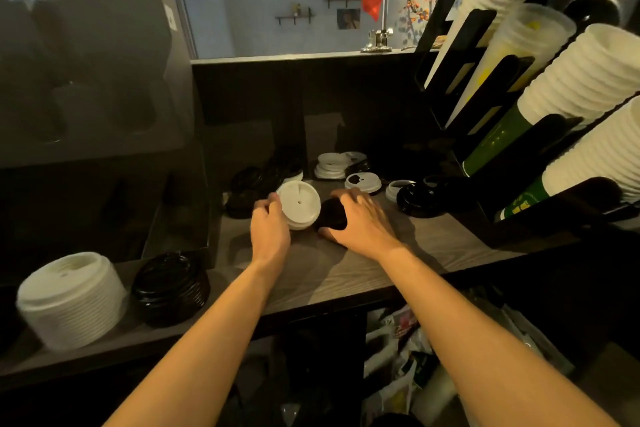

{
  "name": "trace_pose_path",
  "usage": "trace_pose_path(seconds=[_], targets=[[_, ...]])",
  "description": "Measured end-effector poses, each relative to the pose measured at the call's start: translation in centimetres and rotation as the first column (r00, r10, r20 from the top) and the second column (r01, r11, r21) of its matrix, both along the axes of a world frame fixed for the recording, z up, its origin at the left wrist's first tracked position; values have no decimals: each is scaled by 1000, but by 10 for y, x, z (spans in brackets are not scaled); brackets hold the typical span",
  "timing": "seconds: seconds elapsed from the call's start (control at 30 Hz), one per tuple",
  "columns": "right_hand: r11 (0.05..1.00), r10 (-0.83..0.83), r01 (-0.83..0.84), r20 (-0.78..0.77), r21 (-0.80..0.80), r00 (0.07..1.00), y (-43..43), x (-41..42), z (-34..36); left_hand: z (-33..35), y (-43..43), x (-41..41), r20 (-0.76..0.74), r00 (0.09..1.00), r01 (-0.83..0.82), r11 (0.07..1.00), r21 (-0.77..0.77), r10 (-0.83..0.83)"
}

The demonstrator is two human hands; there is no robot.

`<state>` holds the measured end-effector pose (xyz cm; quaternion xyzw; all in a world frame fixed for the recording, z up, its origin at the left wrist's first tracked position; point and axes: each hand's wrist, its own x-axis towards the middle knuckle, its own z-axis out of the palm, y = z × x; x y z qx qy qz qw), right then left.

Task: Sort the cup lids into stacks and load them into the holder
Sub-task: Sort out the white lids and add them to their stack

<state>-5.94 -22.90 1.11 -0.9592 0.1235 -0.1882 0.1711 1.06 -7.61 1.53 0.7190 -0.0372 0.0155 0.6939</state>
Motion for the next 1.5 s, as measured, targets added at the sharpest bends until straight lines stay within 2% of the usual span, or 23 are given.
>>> trace_pose_path(seconds=[0.17,0.23,0.3,0.4,0.5,0.67,0.83,0.9,0.97,1.13,1.27,1.4,1.5], targets=[[973,64,-76,62,216,996,23,-16,1,-2,20,-5,-136,986,-120,969,-215,92],[963,115,-117,23,241,993,33,-20,-1,-4,27,-2,-170,983,-120,955,-271,75],[970,161,-150,-42,191,986,40,-21,-4,-5,32,-3,-134,990,-66,970,-236,35],[968,159,-142,-69,209,985,41,-21,-5,-10,38,-6,-66,998,-10,987,-160,-1],[965,136,-142,44,220,990,49,-19,-1,-7,42,-13,-27,1000,10,986,-168,-14],[953,147,-192,198,233,969,79,-3,3,-5,39,-19,146,982,143,980,-139,-123],[815,155,-350,410,461,899,76,-4,-1,1,44,-17,-35,948,271,860,-433,-317],[780,161,-380,428,498,889,72,-4,-2,2,41,-17,-11,929,332,847,-416,-370],[766,152,-386,439,514,885,69,-2,-3,-1,39,-18,11,935,335,871,-359,-355],[791,85,-342,463,507,882,66,0,-6,-3,38,-12,-52,977,183,941,-286,-206],[787,10,-300,475,540,880,64,2,-8,-7,39,-11,17,999,47,988,-146,-45],[800,-37,-255,470,543,882,62,2,-10,-10,43,-14,106,994,-18,999,-33,22],[818,-14,-247,447,519,895,62,4,-12,-13,42,-9,97,995,15,997,70,-22]])
